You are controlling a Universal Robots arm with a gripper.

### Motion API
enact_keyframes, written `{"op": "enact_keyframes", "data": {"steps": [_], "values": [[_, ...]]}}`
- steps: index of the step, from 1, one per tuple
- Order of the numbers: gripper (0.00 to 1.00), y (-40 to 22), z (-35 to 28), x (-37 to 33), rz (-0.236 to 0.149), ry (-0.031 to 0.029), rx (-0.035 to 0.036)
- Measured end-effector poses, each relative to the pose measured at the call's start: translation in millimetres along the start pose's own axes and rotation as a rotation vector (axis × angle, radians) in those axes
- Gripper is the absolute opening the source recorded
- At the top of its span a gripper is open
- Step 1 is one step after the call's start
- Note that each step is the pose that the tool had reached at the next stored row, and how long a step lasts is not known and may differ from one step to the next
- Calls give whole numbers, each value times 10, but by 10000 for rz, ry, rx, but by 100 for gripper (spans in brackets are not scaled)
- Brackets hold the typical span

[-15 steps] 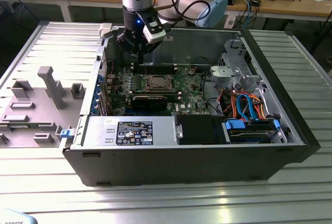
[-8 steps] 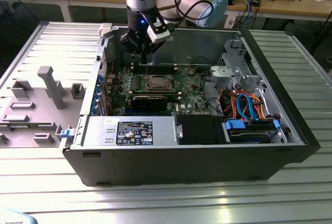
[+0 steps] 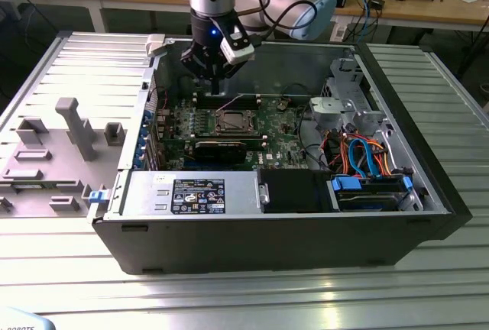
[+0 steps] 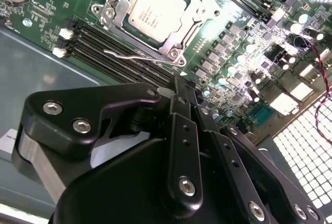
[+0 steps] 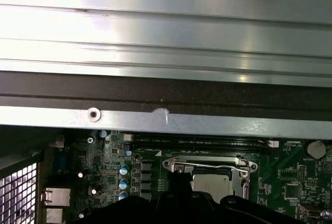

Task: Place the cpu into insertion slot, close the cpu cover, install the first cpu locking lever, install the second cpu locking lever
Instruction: 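Install the first cpu locking lever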

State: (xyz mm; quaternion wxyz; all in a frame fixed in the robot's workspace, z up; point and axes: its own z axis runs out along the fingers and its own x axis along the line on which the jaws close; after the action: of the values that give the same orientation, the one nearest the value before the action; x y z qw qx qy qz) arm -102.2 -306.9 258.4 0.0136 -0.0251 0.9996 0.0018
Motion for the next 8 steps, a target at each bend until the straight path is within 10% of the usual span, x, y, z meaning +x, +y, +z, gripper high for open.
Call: {"op": "enact_keyframes", "data": {"steps": [8], "values": [[11, -1, 1, -15, 100, 1, 2]]}}
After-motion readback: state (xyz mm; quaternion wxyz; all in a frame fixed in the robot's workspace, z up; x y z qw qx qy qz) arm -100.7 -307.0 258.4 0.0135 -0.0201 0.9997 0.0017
